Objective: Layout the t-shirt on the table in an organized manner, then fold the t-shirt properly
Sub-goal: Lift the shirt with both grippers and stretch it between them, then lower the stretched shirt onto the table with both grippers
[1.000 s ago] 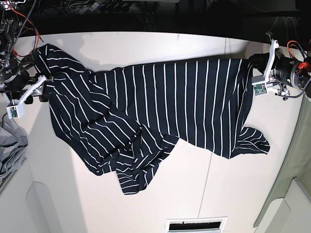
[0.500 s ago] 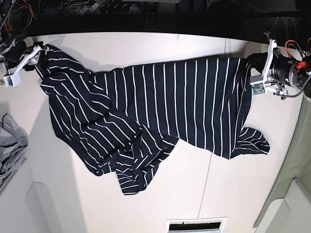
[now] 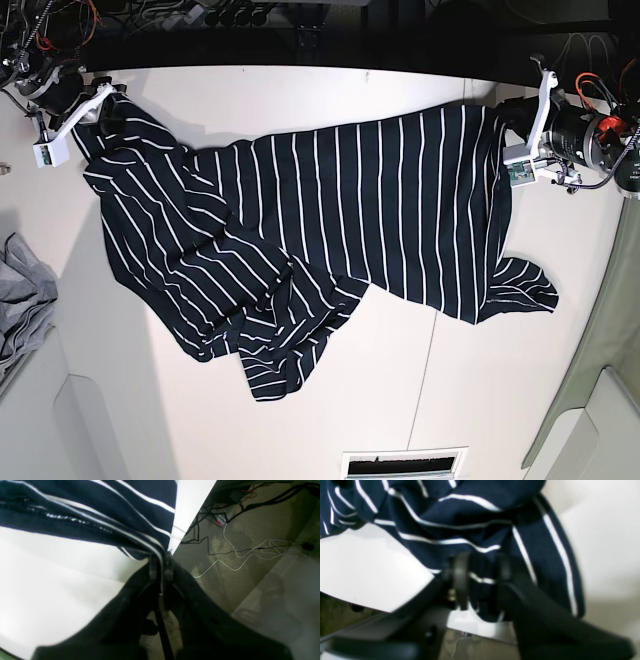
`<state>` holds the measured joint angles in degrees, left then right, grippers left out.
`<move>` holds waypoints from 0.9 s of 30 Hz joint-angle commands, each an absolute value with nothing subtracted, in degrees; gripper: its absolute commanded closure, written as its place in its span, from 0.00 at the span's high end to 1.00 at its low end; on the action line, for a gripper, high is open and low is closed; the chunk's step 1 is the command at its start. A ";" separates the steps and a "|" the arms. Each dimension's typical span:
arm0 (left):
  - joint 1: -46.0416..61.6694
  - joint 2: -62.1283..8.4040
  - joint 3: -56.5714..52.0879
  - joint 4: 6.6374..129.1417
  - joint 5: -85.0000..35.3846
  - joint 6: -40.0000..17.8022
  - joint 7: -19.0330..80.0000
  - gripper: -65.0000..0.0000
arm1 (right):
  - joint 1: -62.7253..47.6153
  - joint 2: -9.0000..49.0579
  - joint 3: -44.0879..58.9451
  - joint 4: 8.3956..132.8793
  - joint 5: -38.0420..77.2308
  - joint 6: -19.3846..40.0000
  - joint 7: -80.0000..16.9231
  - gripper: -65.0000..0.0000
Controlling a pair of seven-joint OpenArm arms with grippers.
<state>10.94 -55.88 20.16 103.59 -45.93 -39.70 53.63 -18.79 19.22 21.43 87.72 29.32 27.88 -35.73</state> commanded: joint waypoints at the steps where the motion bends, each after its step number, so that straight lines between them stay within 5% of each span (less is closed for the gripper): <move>1: 10.50 -57.01 19.38 104.14 -46.39 -40.00 53.36 0.00 | -18.55 20.16 21.74 88.40 29.54 28.45 -32.95 0.11; 3: 10.50 -57.04 19.38 104.14 -46.00 -40.00 53.39 0.00 | -18.09 20.16 21.74 88.42 28.45 29.52 -30.37 0.00; 9: 10.50 -57.19 15.33 104.16 -45.23 -40.00 53.43 0.00 | -14.11 20.34 22.68 93.38 34.00 31.14 -37.28 0.00; 20: 10.52 -57.19 -7.73 104.31 -51.96 -40.00 53.43 0.00 | -14.52 20.32 35.62 111.46 45.65 32.40 -43.22 0.00; 27: 11.14 -57.10 -9.56 104.25 -55.07 -40.00 51.66 0.00 | -14.63 20.32 34.65 108.25 41.45 32.32 -40.75 0.00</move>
